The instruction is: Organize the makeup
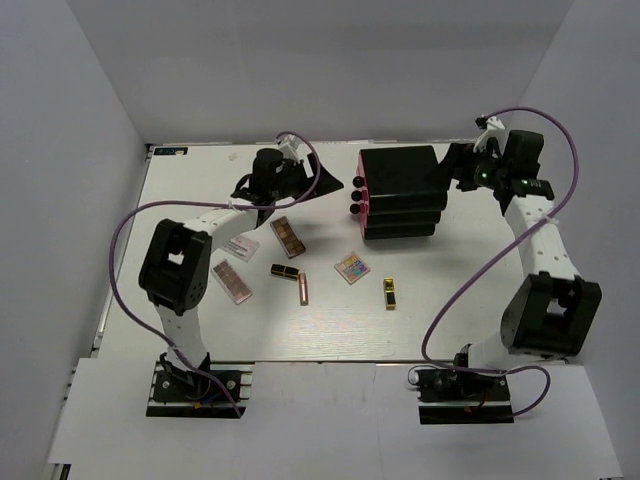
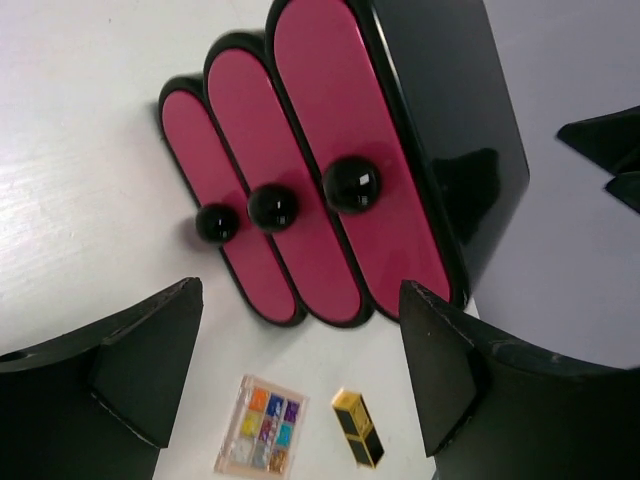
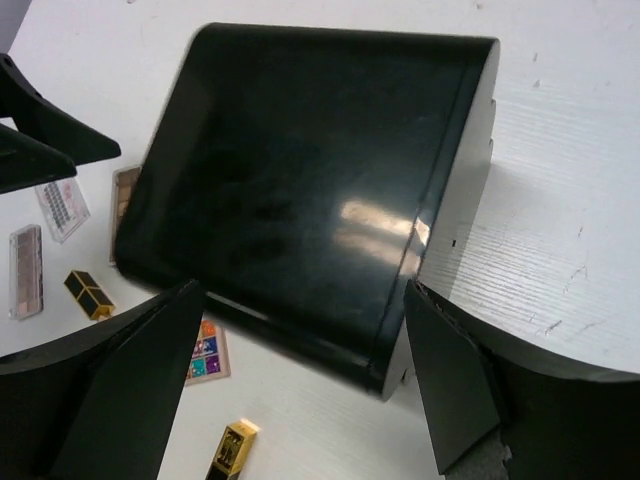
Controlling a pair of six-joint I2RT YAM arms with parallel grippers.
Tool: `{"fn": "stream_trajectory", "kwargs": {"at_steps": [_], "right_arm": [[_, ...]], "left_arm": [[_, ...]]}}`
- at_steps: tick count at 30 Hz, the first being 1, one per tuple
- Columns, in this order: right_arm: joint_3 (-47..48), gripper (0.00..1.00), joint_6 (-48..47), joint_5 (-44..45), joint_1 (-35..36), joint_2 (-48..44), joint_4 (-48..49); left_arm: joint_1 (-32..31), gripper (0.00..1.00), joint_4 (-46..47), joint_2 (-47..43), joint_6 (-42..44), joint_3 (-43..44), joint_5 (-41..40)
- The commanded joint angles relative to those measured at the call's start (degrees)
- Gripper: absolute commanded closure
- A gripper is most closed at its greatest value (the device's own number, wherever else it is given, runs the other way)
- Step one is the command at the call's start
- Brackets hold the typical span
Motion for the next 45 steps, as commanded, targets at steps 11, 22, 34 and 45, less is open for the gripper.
{"fn": "stream_trajectory", "kwargs": {"at_steps": [11, 22, 34, 45], "right_arm": [[4.3, 0.16, 5.3, -3.5, -2.2, 10.0, 6.6], [3.7, 0.22, 6.3, -6.8, -2.8, 13.0, 7.7], [3.4, 0.33, 6.1, -9.5, -2.9, 14.4, 7.0], [3.3, 0.37, 6.2, -10.4, -2.8, 14.9, 6.5]], "left_arm": [[-2.6, 0.1, 3.7, 8.3, -3.9, 11.9, -0.8], [-5.0, 0.12, 6.4, 14.5, -7.7, 16.1, 0.4], [-5.5, 0.33, 12.4, 15.8, -13.1, 14.0, 0.8], [-5.5, 0.39, 20.0, 17.2, -19.1, 10.9, 2.2]]}}
